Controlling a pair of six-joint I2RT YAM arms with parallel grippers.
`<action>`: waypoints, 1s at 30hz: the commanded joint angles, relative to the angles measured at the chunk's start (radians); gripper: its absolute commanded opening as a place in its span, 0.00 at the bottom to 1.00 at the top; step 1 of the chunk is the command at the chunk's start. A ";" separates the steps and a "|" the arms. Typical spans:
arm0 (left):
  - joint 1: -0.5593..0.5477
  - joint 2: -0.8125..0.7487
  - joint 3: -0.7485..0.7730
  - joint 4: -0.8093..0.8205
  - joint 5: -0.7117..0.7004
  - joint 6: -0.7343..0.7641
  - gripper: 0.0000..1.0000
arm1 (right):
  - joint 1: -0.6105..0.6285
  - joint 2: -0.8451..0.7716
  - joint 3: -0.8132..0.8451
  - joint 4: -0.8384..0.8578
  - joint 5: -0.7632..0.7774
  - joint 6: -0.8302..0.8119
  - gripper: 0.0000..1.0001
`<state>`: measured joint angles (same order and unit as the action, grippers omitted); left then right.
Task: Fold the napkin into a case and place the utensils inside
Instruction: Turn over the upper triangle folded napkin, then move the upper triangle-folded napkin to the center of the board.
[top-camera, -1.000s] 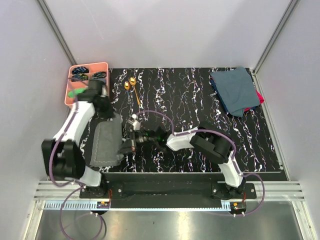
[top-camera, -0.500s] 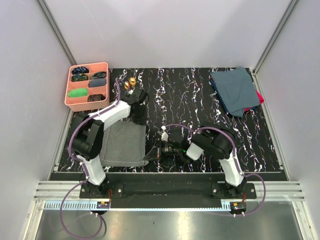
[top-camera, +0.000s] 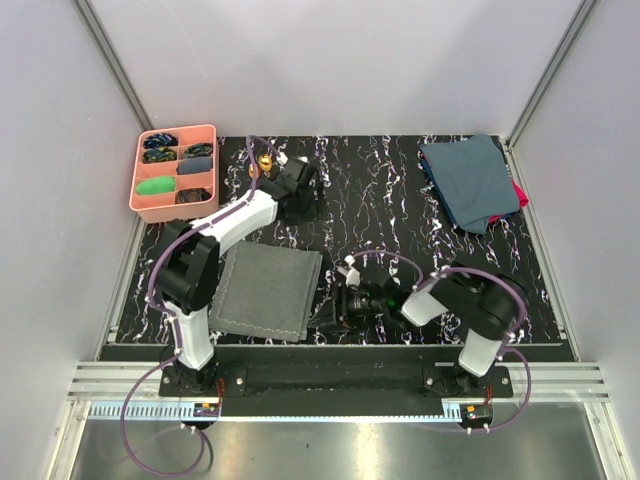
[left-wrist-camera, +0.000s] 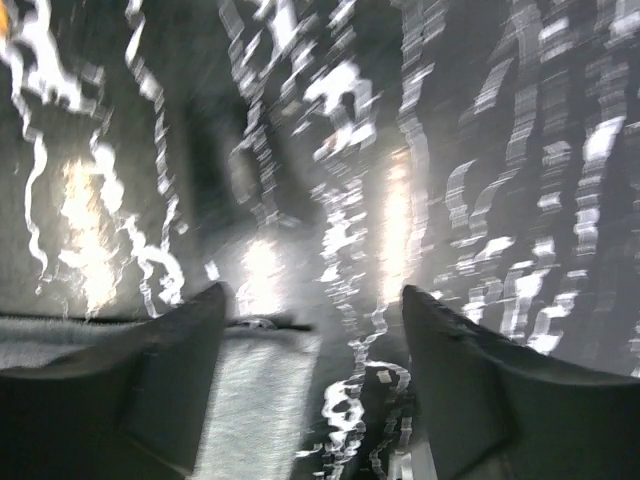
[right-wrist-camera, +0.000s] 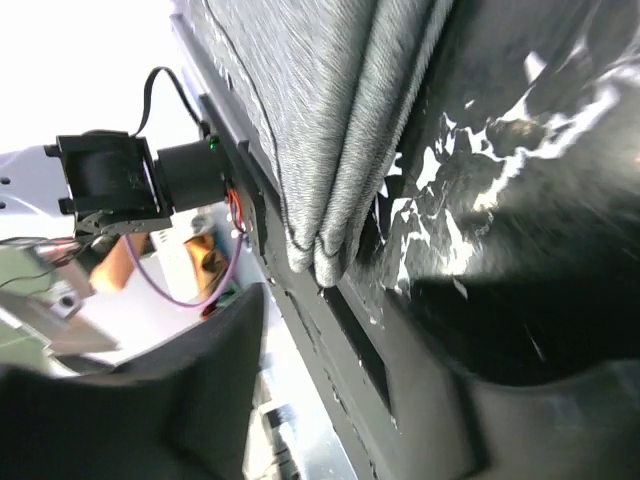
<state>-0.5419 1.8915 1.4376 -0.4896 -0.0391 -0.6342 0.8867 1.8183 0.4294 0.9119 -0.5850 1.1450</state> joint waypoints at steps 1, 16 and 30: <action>-0.004 -0.135 0.050 -0.024 0.013 0.036 0.77 | -0.057 -0.206 0.037 -0.409 0.057 -0.204 0.64; -0.194 -0.673 -0.598 -0.004 -0.008 -0.054 0.66 | -0.267 -0.010 0.567 -0.863 0.152 -0.462 0.65; -0.438 -0.514 -0.623 -0.013 -0.176 -0.142 0.60 | -0.269 0.203 0.772 -0.984 0.203 -0.536 0.45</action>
<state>-0.9348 1.3365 0.7864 -0.5217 -0.1261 -0.7399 0.6167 1.9823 1.1587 -0.0257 -0.4118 0.6476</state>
